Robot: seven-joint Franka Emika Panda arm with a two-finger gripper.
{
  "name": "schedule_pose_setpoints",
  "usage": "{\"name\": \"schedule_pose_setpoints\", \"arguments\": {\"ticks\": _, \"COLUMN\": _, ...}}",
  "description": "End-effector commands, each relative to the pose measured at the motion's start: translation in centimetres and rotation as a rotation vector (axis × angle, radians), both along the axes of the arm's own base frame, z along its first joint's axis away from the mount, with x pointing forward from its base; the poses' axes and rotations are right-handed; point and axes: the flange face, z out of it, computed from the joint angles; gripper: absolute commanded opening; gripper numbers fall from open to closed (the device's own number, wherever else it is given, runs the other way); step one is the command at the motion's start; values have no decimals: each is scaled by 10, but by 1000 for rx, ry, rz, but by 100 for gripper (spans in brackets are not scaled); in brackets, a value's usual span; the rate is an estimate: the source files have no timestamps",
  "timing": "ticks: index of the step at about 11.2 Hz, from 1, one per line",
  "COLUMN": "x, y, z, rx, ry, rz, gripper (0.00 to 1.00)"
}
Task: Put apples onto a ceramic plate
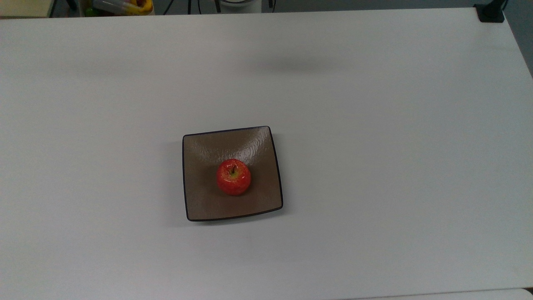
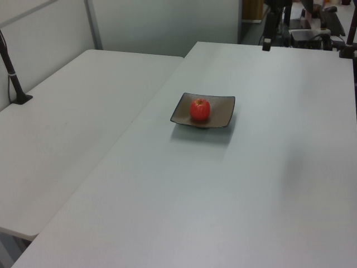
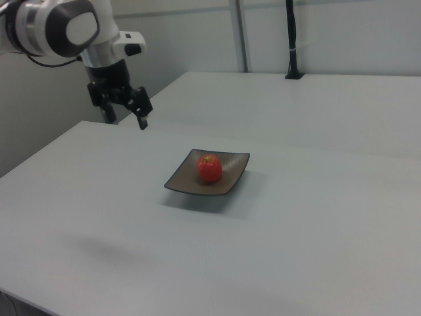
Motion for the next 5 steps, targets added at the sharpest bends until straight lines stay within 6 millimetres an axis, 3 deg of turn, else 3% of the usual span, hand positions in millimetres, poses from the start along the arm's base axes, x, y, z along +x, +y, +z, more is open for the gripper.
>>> {"name": "schedule_pose_setpoints", "arguments": {"ticks": 1, "x": 24, "y": -20, "z": 2, "rx": -4, "ry": -63, "rz": 106, "gripper": 100}}
{"name": "schedule_pose_setpoints", "arguments": {"ticks": 5, "x": 20, "y": -17, "z": 2, "rx": -1, "ry": -35, "rz": 76, "gripper": 100}}
